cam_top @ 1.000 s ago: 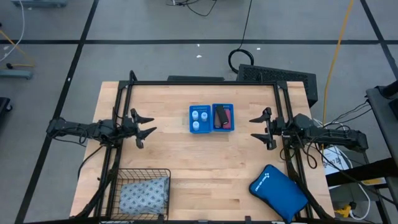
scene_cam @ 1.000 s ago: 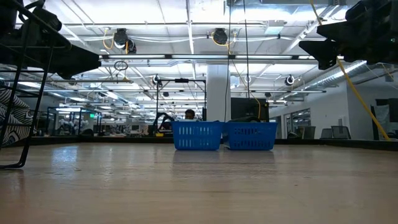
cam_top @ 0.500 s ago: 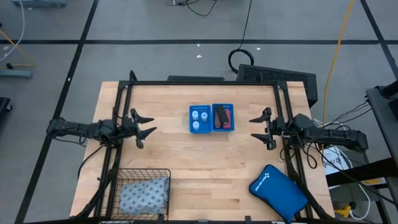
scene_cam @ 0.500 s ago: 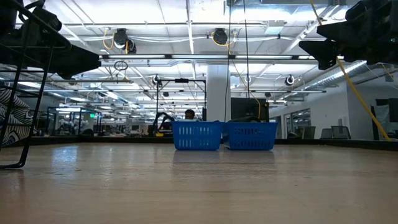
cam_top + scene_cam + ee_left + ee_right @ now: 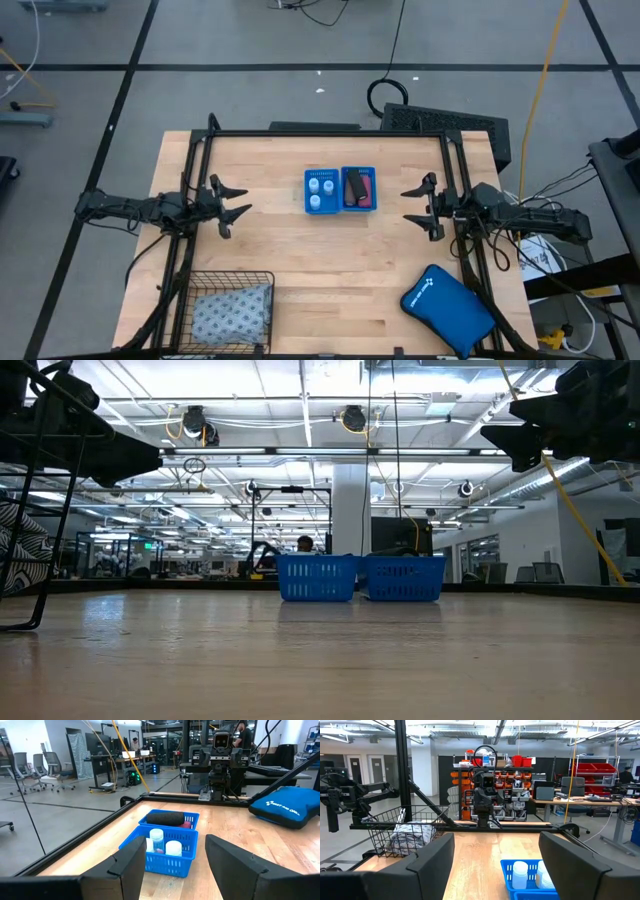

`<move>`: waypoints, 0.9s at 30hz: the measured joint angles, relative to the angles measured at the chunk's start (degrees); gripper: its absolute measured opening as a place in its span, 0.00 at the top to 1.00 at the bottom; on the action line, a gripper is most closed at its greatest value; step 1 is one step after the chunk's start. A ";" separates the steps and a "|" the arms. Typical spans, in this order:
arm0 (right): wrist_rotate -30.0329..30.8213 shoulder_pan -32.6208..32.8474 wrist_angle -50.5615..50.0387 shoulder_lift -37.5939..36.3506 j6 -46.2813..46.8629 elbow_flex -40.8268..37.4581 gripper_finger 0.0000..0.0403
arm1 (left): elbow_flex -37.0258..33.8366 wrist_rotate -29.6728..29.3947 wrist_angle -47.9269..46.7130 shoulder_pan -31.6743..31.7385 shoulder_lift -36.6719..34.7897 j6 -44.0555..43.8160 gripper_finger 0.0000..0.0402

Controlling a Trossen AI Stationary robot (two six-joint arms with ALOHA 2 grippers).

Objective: Pick & place medical supplies in basket/bin
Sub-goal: Return to Home Position

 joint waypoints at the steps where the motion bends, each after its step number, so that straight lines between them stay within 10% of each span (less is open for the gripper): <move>1: -0.02 -0.02 0.00 0.00 0.00 -0.02 0.30 | 0.00 0.00 0.00 0.02 0.01 0.01 0.47; 27: -0.01 -0.02 0.02 0.00 0.00 -0.01 0.30 | -0.02 0.00 0.00 0.01 0.01 0.01 0.47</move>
